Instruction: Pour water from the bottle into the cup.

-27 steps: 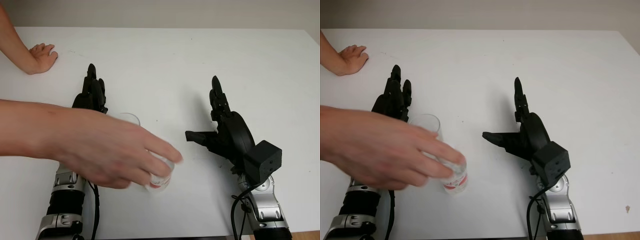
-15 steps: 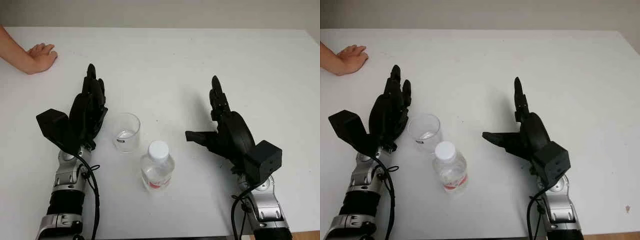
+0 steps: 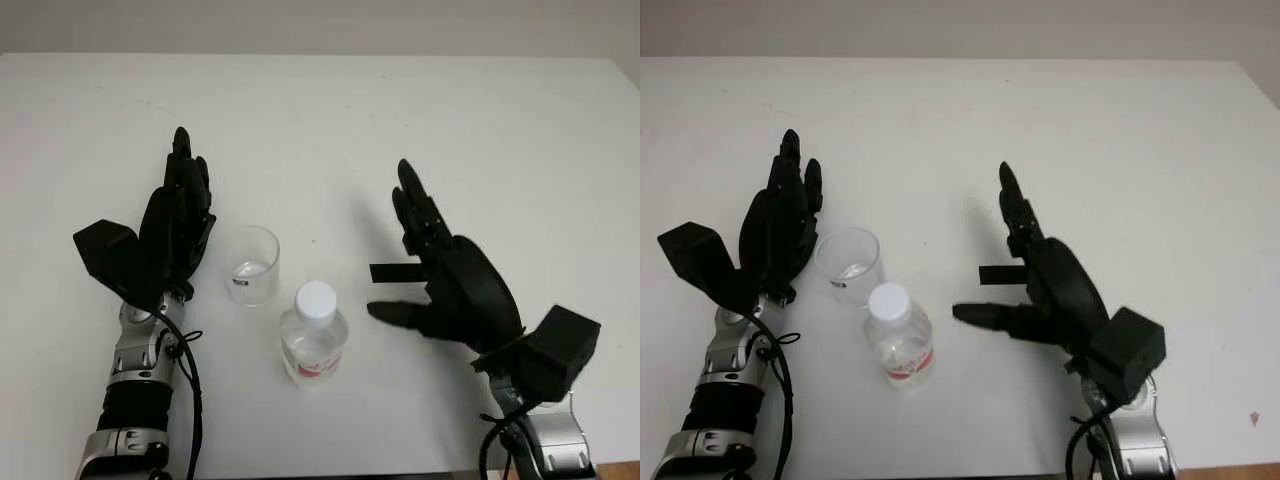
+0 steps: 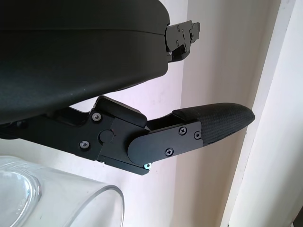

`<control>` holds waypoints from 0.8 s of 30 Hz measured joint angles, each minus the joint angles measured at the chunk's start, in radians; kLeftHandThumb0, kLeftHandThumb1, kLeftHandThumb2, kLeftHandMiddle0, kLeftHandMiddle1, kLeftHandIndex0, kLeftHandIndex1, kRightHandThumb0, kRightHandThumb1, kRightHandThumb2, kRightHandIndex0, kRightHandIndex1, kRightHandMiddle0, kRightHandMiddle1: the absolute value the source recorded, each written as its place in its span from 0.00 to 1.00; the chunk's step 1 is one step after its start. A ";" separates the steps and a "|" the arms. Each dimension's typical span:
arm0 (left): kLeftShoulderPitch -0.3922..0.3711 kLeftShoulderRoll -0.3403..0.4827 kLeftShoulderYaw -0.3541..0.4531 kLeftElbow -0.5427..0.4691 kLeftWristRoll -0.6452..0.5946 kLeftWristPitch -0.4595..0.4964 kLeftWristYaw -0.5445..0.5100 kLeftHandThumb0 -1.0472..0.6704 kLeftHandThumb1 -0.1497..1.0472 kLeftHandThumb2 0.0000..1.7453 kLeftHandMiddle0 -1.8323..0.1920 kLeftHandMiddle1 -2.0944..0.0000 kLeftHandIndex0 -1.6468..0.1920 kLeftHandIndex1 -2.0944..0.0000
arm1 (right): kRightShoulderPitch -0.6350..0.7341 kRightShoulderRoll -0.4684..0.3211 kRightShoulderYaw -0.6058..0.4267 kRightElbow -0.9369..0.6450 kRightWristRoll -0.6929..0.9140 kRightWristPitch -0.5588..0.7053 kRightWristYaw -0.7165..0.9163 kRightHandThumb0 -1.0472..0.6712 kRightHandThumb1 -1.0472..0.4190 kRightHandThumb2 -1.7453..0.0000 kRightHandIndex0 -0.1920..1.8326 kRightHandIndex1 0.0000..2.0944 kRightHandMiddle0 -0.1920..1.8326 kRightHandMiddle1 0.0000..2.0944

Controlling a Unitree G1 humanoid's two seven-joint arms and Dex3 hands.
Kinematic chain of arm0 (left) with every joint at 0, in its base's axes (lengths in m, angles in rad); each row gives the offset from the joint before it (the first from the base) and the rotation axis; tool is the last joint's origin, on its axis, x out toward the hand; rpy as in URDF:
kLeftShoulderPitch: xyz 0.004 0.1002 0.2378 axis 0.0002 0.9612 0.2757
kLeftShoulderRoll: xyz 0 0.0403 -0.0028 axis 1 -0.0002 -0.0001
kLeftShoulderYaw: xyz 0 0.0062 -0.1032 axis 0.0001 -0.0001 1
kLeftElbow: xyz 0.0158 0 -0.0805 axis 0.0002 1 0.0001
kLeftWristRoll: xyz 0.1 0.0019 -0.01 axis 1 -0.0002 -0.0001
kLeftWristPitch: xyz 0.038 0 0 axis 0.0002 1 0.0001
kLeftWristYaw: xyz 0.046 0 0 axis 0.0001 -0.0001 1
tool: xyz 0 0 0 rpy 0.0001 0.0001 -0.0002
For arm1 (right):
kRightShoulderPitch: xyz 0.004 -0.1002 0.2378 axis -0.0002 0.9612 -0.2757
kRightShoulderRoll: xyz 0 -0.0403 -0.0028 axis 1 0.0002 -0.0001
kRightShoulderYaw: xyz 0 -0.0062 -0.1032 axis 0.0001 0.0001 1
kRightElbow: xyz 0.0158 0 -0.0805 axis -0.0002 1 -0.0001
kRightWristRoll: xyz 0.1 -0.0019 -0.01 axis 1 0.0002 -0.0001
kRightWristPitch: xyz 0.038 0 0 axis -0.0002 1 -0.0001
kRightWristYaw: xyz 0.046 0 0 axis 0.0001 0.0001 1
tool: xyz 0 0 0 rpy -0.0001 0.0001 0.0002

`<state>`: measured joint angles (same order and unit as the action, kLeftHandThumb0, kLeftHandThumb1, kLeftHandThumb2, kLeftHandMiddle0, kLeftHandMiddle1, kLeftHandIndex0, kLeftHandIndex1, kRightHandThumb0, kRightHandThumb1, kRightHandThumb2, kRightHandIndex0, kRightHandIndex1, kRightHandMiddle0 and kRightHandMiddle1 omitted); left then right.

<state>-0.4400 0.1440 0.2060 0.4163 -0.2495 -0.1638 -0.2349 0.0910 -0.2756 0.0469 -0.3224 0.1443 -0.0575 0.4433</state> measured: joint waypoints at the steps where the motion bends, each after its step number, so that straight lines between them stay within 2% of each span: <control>1: 0.000 0.000 0.000 0.002 0.000 -0.002 -0.001 0.13 1.00 0.40 1.00 0.98 1.00 1.00 | 0.019 -0.008 0.008 -0.024 0.009 0.006 0.014 0.07 0.17 0.97 0.00 0.00 0.00 0.00; 7: -0.001 0.000 -0.001 0.013 0.000 -0.009 -0.005 0.13 1.00 0.40 1.00 0.98 1.00 1.00 | 0.085 -0.025 0.070 -0.095 -0.003 0.018 0.041 0.09 0.17 0.97 0.00 0.00 0.00 0.00; 13: -0.001 0.000 0.000 0.013 -0.001 -0.009 -0.004 0.13 1.00 0.39 1.00 0.98 1.00 1.00 | 0.111 -0.015 0.141 -0.085 -0.056 0.007 0.025 0.06 0.15 0.96 0.00 0.00 0.00 0.00; 24: -0.001 -0.003 0.000 0.012 -0.001 -0.009 0.003 0.12 1.00 0.39 1.00 0.99 1.00 1.00 | 0.094 0.134 0.242 0.129 -0.188 -0.119 -0.147 0.01 0.13 0.97 0.00 0.00 0.00 0.00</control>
<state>-0.4411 0.1409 0.2061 0.4284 -0.2508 -0.1728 -0.2320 0.1851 -0.1414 0.2885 -0.1934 -0.0433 -0.1763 0.2963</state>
